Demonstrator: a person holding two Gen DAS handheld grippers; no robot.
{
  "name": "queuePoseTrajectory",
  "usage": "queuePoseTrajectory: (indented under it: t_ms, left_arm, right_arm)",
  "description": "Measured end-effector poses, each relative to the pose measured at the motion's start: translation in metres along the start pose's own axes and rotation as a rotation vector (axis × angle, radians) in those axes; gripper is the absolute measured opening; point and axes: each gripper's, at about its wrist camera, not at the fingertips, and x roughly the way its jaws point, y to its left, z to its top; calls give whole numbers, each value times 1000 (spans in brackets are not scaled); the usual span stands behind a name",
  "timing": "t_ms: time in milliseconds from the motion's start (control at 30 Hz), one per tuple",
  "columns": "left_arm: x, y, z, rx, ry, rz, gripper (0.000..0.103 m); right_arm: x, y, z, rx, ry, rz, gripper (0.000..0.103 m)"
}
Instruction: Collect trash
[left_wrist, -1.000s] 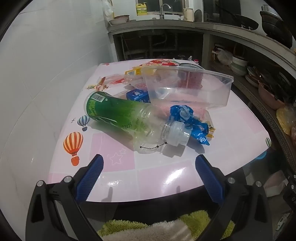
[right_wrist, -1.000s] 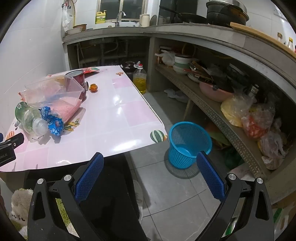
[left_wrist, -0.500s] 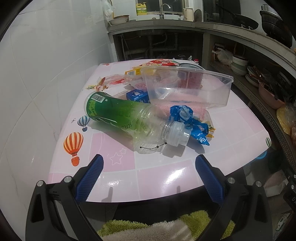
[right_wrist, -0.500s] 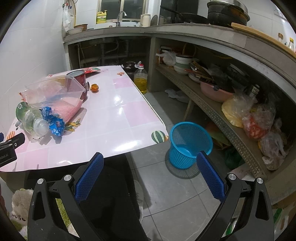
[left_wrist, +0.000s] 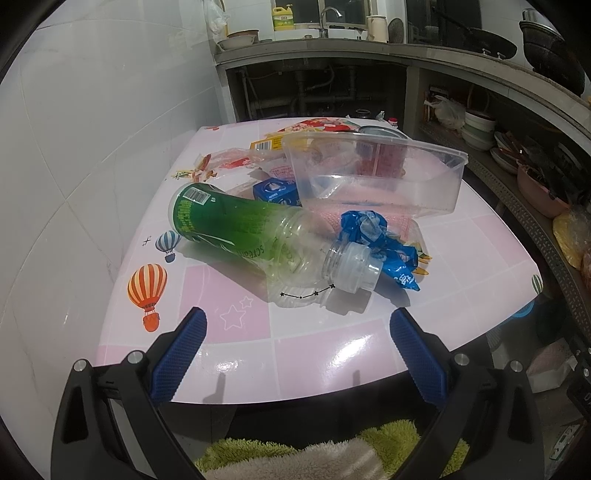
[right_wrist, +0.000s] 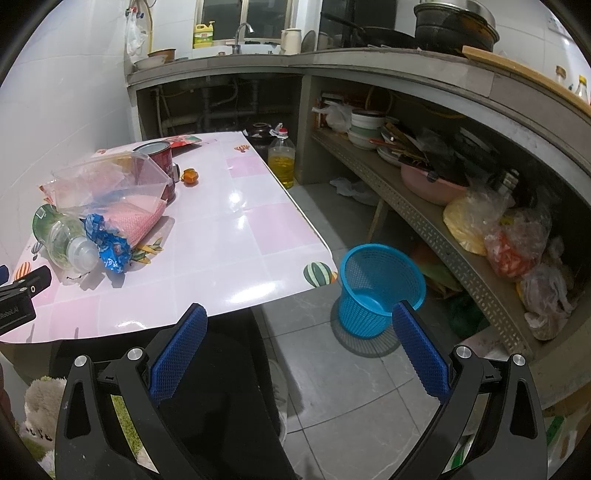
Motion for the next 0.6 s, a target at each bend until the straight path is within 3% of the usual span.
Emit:
queuePoseTrajectory:
  t_ms: [600]
  left_arm:
    - [2, 2, -2, 2, 4, 2, 97]
  right_arm:
    - [1, -2, 0, 6, 2, 0, 95]
